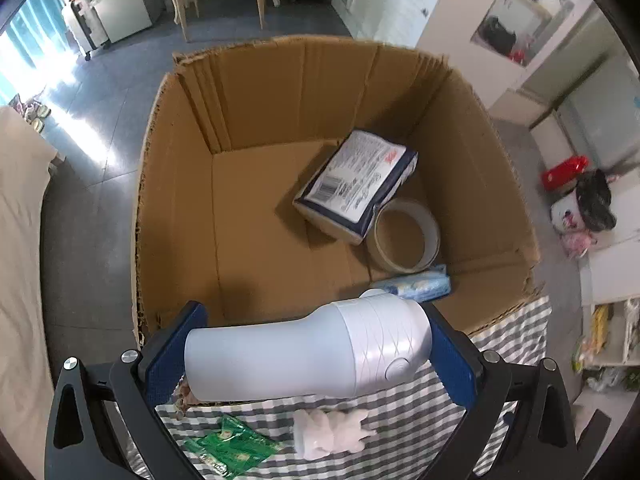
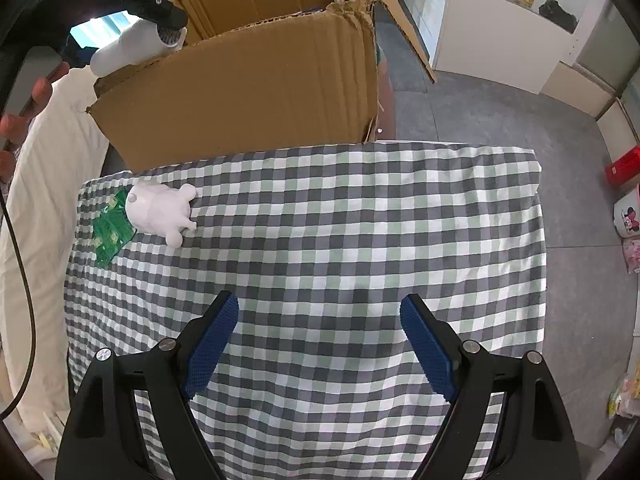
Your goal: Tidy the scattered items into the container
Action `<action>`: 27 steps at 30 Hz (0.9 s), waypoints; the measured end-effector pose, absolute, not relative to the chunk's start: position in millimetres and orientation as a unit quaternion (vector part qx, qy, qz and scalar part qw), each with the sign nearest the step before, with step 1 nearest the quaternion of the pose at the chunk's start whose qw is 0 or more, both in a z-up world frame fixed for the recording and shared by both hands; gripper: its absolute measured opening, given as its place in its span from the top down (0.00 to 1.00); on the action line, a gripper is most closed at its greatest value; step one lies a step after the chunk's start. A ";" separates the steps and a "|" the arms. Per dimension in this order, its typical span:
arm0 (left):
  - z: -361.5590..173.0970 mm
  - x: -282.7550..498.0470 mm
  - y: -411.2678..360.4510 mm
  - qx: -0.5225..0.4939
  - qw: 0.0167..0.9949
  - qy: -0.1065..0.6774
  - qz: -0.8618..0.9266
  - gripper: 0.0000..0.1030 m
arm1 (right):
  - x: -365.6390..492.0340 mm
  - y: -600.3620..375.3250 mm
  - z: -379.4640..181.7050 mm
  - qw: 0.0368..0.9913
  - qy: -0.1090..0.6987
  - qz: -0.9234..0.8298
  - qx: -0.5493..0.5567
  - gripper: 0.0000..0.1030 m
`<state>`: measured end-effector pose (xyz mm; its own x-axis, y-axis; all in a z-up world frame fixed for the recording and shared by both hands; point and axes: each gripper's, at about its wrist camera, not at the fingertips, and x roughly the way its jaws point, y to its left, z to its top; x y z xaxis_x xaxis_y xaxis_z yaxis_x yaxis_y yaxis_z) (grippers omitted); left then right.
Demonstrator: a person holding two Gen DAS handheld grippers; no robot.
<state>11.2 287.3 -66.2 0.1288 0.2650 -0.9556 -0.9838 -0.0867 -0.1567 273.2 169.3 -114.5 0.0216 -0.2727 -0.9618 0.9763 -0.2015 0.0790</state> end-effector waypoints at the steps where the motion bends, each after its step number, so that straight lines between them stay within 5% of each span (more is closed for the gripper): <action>1: -65.6 11.5 287.6 -0.491 0.567 0.365 0.551 0.00 | 273.4 169.5 -114.2 0.519 0.358 -0.601 0.491 0.19; 10: -60.1 27.2 299.3 -0.453 0.560 0.385 0.577 0.00 | 255.3 171.8 -118.6 0.498 0.354 -0.612 0.502 0.19; 15: -78.2 18.6 314.4 -0.563 0.597 0.302 0.485 0.00 | 239.8 170.1 -122.0 0.488 0.350 -0.615 0.511 0.19; 20: -77.8 44.6 316.9 -0.502 0.594 0.375 0.505 0.00 | 225.3 168.8 -121.9 0.483 0.343 -0.619 0.516 0.19; 27: -82.3 37.9 315.4 -0.535 0.595 0.328 0.502 0.00 | 214.4 168.1 -125.4 0.467 0.337 -0.626 0.526 0.19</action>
<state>37.9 315.4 -82.3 0.2805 0.2460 -0.9278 -0.9486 -0.0765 -0.3071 214.4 168.1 -125.4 -0.0099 -0.2297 -0.9732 0.9390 -0.3368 0.0699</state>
